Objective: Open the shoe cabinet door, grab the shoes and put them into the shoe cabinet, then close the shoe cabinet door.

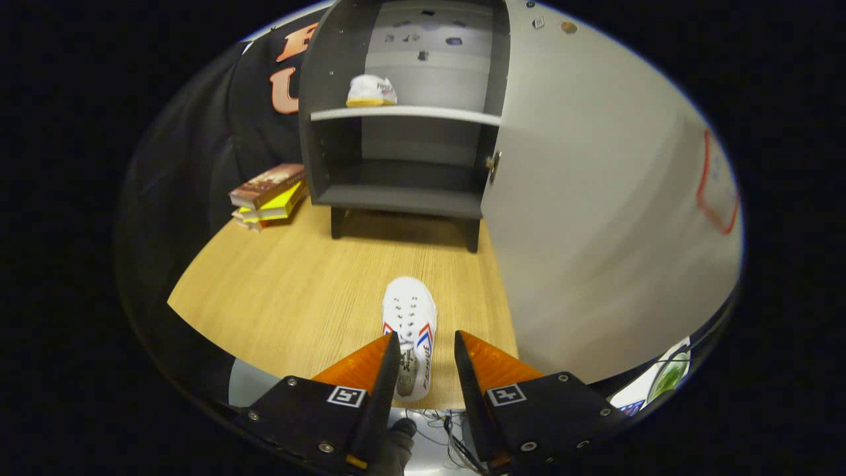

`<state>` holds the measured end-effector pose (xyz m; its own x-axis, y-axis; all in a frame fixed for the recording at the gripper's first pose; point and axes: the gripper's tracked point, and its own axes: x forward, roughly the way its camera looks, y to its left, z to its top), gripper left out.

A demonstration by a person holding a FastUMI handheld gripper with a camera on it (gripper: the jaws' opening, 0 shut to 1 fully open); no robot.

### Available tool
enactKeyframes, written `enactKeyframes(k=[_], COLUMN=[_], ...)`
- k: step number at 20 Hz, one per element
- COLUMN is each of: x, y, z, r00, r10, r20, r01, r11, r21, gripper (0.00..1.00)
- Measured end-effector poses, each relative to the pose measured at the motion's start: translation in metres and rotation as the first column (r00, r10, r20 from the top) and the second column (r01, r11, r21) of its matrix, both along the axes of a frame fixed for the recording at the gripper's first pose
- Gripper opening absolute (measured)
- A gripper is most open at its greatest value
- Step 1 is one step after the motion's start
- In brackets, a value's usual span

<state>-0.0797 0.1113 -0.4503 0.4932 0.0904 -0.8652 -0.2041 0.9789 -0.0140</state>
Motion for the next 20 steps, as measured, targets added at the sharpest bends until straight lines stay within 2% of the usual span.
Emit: enactKeyframes(k=[4,7,11,13,15,16,19,20], x=[-0.007,-0.007,-0.001,0.000,0.000,0.001,0.001,0.002], y=[-0.005,-0.007,-0.006,0.000,0.007,0.004,0.004,0.001], z=[-0.056,-0.080,-0.099,-0.108,-0.113,-0.116,-0.118,-0.120], r00=[0.994,0.986,0.980,0.974,0.967,0.967,0.969,0.972], r10=[0.041,0.088,0.099,0.139,0.161,0.159,0.135,0.120], r20=[-0.104,-0.145,-0.171,-0.180,-0.198,-0.201,-0.206,-0.202], r01=[-0.045,-0.097,-0.105,-0.142,-0.158,-0.159,-0.139,-0.129], r11=[0.998,0.994,0.994,0.990,0.987,0.987,0.990,0.991], r21=[-0.034,-0.059,-0.029,-0.003,0.029,0.014,-0.005,-0.032], gripper=[0.56,0.56,0.56,0.56,0.50,0.40,0.28,0.20])
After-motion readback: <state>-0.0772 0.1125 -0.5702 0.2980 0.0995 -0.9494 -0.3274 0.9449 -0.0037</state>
